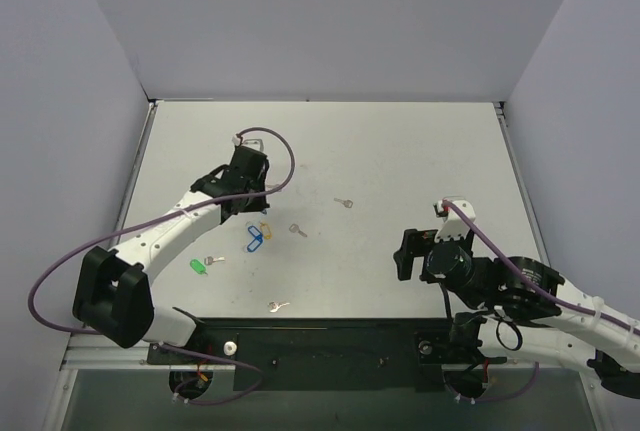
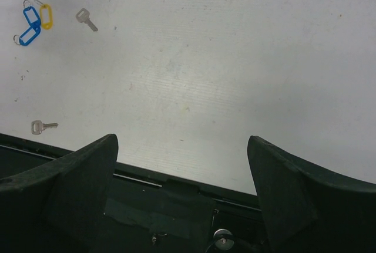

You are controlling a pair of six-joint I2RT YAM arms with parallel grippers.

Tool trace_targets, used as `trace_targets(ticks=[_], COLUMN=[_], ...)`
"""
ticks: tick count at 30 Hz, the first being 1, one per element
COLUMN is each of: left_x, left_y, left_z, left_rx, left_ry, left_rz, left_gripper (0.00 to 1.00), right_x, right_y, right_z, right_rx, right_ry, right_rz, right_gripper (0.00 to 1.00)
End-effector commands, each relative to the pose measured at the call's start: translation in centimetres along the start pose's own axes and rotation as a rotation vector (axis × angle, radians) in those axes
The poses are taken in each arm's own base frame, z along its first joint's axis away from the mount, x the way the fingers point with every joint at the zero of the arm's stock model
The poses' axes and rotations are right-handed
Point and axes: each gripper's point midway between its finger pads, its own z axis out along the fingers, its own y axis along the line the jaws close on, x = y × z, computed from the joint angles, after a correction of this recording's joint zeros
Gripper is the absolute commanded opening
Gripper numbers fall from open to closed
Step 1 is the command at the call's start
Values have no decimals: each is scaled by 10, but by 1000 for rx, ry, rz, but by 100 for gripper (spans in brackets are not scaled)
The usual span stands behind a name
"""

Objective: Remove the keys from the keyring

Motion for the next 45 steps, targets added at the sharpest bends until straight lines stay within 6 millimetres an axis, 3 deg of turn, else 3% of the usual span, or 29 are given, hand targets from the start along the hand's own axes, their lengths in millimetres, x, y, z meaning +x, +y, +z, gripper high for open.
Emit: trace_targets(ticks=[1,2,4,5,6,12,16,18,25,32,39,45], left_x=[-39,-41,-45,-45,-47,-55,-44,-36,-4,18,17,19], left_y=[-26,-27,-29,-31,-32,-29,-16,-11,11,28,35,35], left_z=[-18,-22,-31,-34,-41,-87,-113,-125,-155,-151,-155,-149], left_rx=[128,138,163,179,199,273,289,309,350,321,305,288], left_ry=[-102,-114,-129,-126,-136,-219,-248,-263,-309,-344,-385,-361], left_rz=[-31,-31,-21,-16,-12,-1,9,8,11,-20,-20,-14], left_gripper=[20,26,53,73,77,83,84,84,84,84,84,83], right_x=[4,4,3,3,3,2,-7,-18,-18,-32,-63,-82], right_y=[-7,-8,-8,-7,-6,1,-4,-18,-50,-47,-49,-4], right_z=[0,0,0,0,0,1,-2,0,1,0,1,32], right_rx=[18,20,20,19,20,3,8,65,122,153,289,238], right_ry=[-1,-3,-6,-4,-1,8,-42,-133,-275,-292,-370,-212], right_rz=[9,9,13,13,10,-2,40,136,291,205,111,82], right_gripper=[87,87,87,87,87,88,91,100,100,100,100,100])
